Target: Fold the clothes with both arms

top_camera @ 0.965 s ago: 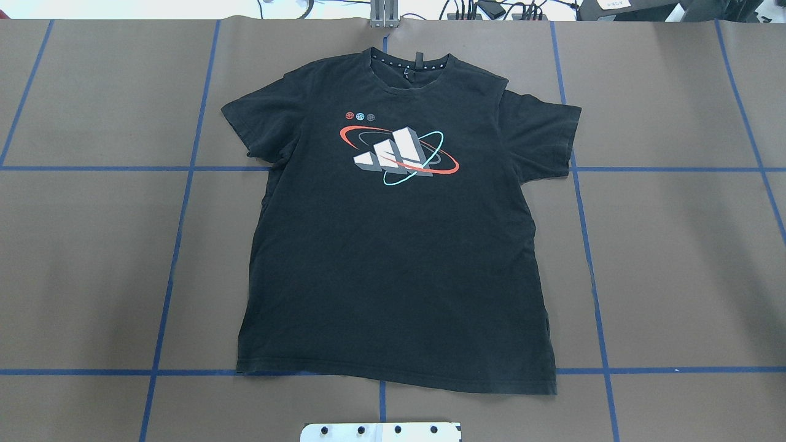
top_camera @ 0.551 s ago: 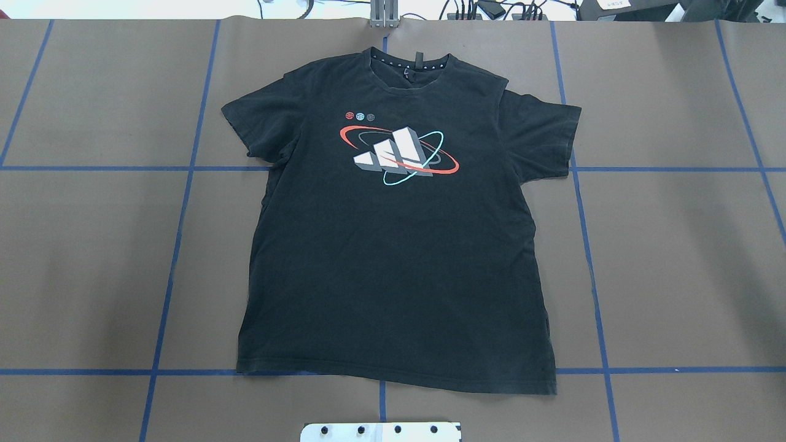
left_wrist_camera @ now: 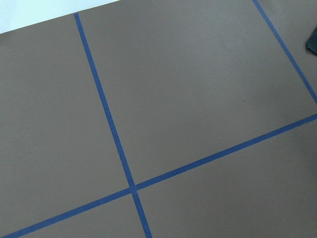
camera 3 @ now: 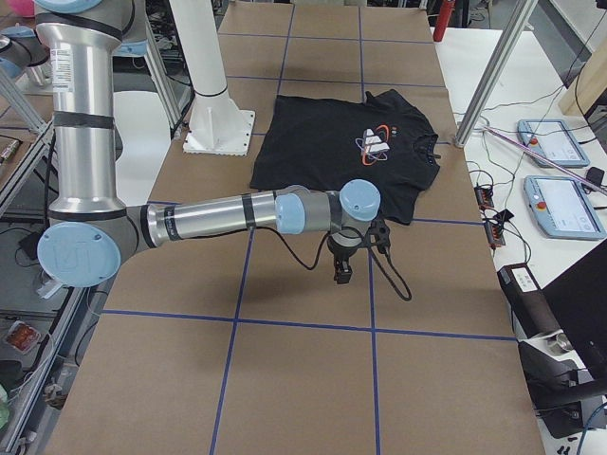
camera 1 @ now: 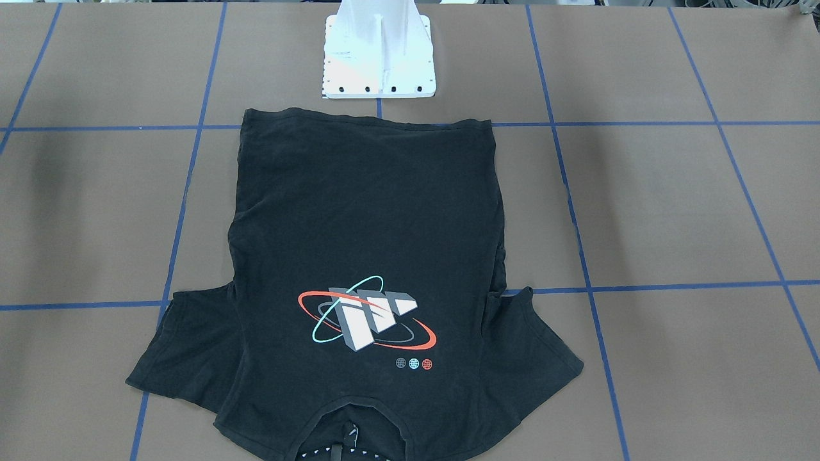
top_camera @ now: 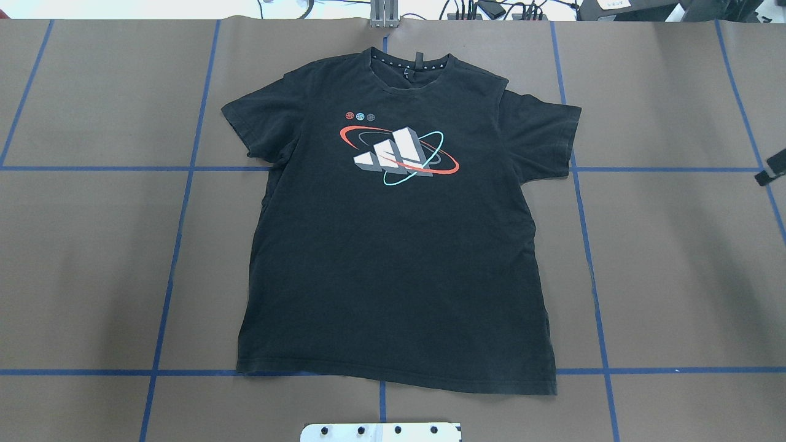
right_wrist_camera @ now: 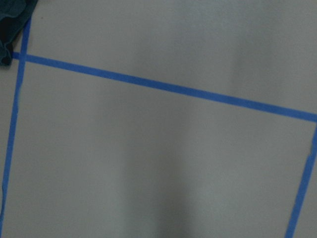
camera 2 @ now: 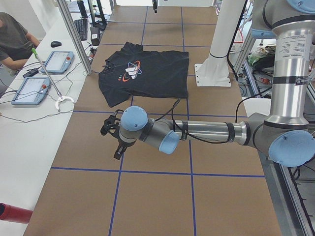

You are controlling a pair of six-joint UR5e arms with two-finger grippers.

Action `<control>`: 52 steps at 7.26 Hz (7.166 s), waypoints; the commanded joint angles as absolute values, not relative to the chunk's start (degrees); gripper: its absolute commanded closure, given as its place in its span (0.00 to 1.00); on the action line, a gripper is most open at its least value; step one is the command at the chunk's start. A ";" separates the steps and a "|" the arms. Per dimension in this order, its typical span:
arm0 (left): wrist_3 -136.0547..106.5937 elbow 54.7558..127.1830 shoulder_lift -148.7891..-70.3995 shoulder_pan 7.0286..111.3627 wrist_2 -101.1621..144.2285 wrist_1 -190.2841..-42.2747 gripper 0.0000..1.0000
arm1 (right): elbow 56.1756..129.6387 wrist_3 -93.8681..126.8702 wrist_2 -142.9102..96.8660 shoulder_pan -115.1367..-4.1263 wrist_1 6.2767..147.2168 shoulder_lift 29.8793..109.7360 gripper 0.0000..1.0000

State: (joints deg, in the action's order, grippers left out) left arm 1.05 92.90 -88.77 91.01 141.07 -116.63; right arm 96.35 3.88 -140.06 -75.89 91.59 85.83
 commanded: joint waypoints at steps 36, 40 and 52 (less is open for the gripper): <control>-3.14 97.65 -86.92 88.87 141.15 -118.73 0.00 | 53.61 63.02 -116.37 -45.44 56.08 35.86 0.01; -25.22 93.20 -97.50 74.75 140.28 -132.45 0.03 | 66.12 63.19 -120.91 -46.49 56.69 43.90 0.00; -50.36 47.30 -131.57 58.62 129.51 -147.03 0.35 | 93.60 63.19 -122.78 -48.52 56.51 68.91 0.00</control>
State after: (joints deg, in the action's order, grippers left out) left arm -41.24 49.70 -130.96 58.69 132.60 -143.43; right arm 93.65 63.21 -122.87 -48.55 56.51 68.80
